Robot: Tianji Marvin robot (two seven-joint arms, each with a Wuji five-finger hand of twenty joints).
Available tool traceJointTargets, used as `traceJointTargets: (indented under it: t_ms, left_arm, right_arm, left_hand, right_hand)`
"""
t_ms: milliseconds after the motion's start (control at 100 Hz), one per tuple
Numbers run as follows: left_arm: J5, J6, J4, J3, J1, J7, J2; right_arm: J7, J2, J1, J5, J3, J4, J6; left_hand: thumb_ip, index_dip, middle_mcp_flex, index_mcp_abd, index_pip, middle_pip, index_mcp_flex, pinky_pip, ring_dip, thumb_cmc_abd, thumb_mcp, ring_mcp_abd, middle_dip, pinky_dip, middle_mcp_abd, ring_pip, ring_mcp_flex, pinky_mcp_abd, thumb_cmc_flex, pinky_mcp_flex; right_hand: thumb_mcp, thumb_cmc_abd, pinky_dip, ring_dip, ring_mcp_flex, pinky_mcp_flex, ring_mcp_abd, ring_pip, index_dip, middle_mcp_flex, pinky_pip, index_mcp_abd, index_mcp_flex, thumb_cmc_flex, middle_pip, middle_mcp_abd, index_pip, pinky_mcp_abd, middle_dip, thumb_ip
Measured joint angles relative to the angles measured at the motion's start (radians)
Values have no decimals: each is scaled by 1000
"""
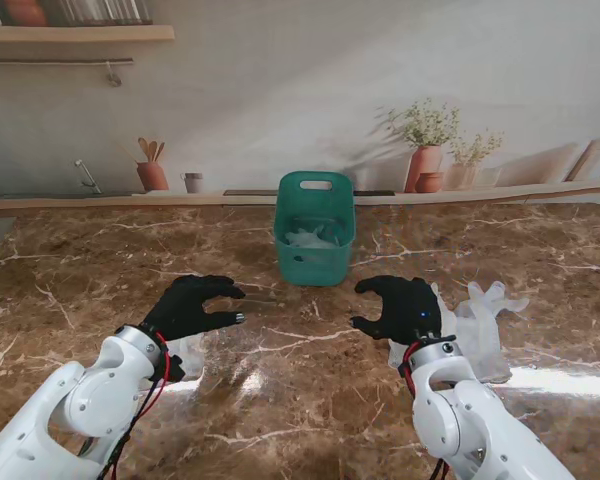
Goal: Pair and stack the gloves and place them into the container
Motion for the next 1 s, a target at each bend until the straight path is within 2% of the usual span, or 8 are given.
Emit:
traceJointTargets:
  t_ms: [300, 470, 500, 660, 730, 780, 860, 1000]
  left_arm:
    - [96, -50, 66, -102, -96, -257, 53]
    - [125, -119, 150, -114, -185, -398, 91]
    - [127, -137, 166, -114, -198, -410, 96]
    - [140, -144, 213, -92, -250, -519, 124]
    - [161, -142, 235, -68, -270, -533, 134]
    - [165, -138, 254, -52, -285, -543, 138]
    - [166, -128, 282, -28, -303, -544, 141]
    - [165, -121, 320, 20, -318, -475, 141]
  right_arm:
    - [-17, 0, -18, 2, 12, 15, 0]
    - [-26, -1, -16, 9, 11, 22, 2]
    - [-28, -1, -16, 9, 11, 22, 2]
    - [-34, -3, -15, 11, 11, 26, 6]
    - [-36, -4, -14, 12, 12, 27, 6]
    - [-38, -4, -13, 13, 12, 28, 6]
    - [-47, -5, -12, 19, 12, 32, 6]
    - [-55, -7, -11, 26, 10, 40, 5]
  left_hand:
    - [0, 2, 0, -15, 1, 8, -22, 88, 15, -31, 254, 0, 2, 0, -9, 13, 13, 0, 9, 0]
    - [0, 5, 0, -81, -12, 10, -45, 88, 16, -70, 362, 0, 7, 0, -19, 13, 11, 0, 43, 0]
    - [0, -3, 0, -98, -28, 10, -79, 88, 16, -79, 382, 0, 7, 0, -22, 13, 8, 0, 64, 0]
    - [0, -39, -68, -114, -99, 22, -160, -111, 22, -92, 391, -13, 8, 1, -23, 13, -97, 0, 61, -11]
    - [0, -48, -100, -114, -111, 24, -186, -200, 39, -103, 385, -22, 11, 27, -23, 9, -148, 0, 60, -24]
    - [0, -49, -119, -114, -97, 34, -195, -262, 60, -101, 340, -23, 44, 99, -24, 13, -170, -1, 42, -30]
    - [-1, -43, -133, -114, -61, 47, -194, -287, 110, -60, 279, -23, 94, 169, -23, 23, -170, -8, 29, -35]
    - [-1, -11, -132, -125, -14, 69, -191, -287, 158, -47, 274, -23, 156, 228, -23, 47, -170, -9, 30, -37]
  right_hand:
    - [-26, 19, 0, 0, -10, -13, 0, 0, 0, -3, 0, 1, 0, 13, 0, 0, 0, 0, 0, 3]
    - [-35, 20, 0, 0, -10, -13, 0, 0, 0, -3, 0, 1, 0, 17, 0, 0, 0, 0, 0, 21]
    - [-35, 20, 0, 0, -10, -14, 0, 0, 0, -3, 0, 1, 0, 17, 0, 0, 0, 0, 0, 21]
    - [-35, 20, 0, 0, -10, -15, 0, 0, 0, -3, 0, 1, 0, 17, 0, 0, 0, 0, 0, 21]
    - [-35, 20, 0, 0, -10, -15, 0, 0, 0, -3, 0, 1, 0, 17, 0, 0, 0, 0, 0, 21]
    - [-35, 20, 0, 0, -10, -15, 0, 0, 0, -3, 0, 1, 0, 17, 0, 0, 0, 0, 0, 21]
    - [-35, 20, 0, 0, -10, -15, 0, 1, 6, -3, 0, 1, 0, 17, 0, 0, 0, 0, 0, 21]
    - [-35, 20, 0, 0, -10, -15, 0, 1, 6, -3, 0, 1, 0, 17, 0, 0, 1, 1, 0, 21]
